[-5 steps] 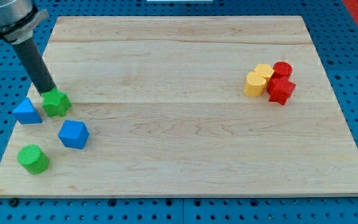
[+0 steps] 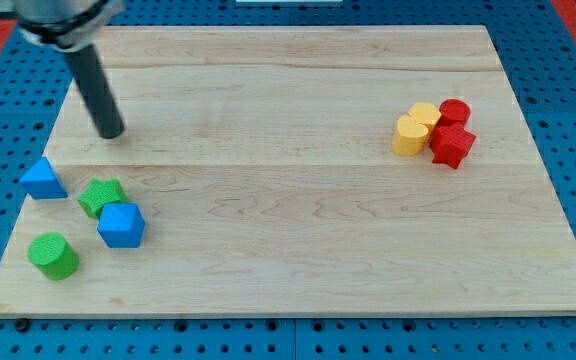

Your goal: Move the blue triangle into the green circle

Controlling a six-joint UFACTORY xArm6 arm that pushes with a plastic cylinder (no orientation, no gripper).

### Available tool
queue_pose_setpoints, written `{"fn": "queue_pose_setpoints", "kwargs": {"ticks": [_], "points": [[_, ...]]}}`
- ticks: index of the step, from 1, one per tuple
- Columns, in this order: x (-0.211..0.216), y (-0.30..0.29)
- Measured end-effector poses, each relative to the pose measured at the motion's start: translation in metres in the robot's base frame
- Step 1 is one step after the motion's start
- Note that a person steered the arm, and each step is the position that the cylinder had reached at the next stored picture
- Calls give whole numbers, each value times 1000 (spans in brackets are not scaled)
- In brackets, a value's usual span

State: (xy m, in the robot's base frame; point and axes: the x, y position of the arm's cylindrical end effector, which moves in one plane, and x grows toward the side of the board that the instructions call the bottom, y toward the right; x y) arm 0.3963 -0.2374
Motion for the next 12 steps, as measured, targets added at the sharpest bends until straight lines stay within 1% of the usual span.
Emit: {"fn": "queue_pose_setpoints", "kwargs": {"ticks": [1,2,3,4,5,6,7,8,9,10,11,12], "points": [[28,-22],[61,-24],[50,-32],[14,-64],[28,-56],[66,-34],[53,-62],[43,-68],[53,-67],[94,-67],[113,-68],[130,-54]]}}
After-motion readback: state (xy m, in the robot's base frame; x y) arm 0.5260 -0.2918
